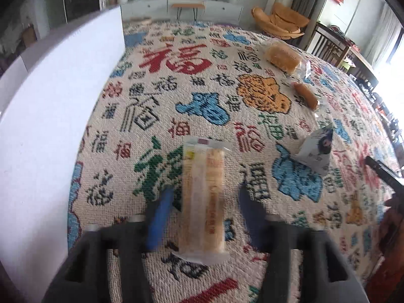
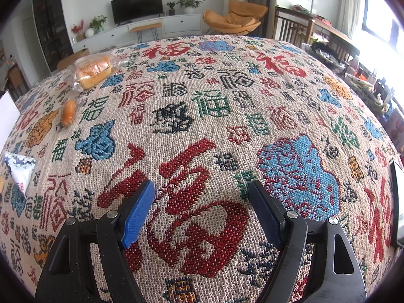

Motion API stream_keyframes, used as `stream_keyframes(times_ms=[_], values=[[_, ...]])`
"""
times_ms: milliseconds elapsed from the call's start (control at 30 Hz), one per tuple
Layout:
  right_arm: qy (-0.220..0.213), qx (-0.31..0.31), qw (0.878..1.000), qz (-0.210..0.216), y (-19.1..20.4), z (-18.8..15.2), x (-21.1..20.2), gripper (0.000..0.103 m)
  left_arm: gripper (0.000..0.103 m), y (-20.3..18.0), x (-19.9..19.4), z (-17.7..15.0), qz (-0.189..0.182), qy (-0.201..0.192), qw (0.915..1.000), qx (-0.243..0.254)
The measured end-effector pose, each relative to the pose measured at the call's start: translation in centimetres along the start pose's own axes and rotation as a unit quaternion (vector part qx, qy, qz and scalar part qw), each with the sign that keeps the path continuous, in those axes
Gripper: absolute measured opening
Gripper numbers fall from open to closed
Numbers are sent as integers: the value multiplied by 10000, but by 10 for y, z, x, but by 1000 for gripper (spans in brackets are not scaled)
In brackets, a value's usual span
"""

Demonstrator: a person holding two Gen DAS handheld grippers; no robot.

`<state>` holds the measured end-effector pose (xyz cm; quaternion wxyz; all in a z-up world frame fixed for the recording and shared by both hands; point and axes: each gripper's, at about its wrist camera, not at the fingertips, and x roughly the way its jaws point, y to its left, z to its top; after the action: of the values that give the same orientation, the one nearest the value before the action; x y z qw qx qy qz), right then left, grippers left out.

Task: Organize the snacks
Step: 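Hold the bread bar in the left tool while the right tool moves toward the orange sausage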

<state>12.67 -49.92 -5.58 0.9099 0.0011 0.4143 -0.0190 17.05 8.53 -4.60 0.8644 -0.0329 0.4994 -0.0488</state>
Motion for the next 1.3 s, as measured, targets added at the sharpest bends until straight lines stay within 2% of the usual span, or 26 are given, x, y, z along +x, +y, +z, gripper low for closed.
stream_keyframes(times_ms=[33,100,233,1033,1167,1267,1300], values=[[0,1,10000,1,0,0,0,80,93,0,3,-2,207,-34,9998,21],[0,0,10000,0,0,0,0,80,95,0,8,-6,420,-222,9988,93],[0,0,10000,-1,0,0,0,80,103,0,10,-13,511,-412,9978,128],[-1,1,10000,-2,1,0,1,80,103,4,12,-17,536,-478,9974,109],[29,-17,10000,-54,1,0,1,83,103,2,11,-14,541,-472,9974,115],[292,-64,9995,-35,8,16,6,84,103,2,11,-14,540,-474,9974,113],[377,-117,9991,161,16,29,8,83,103,2,11,-14,540,-474,9974,113]])
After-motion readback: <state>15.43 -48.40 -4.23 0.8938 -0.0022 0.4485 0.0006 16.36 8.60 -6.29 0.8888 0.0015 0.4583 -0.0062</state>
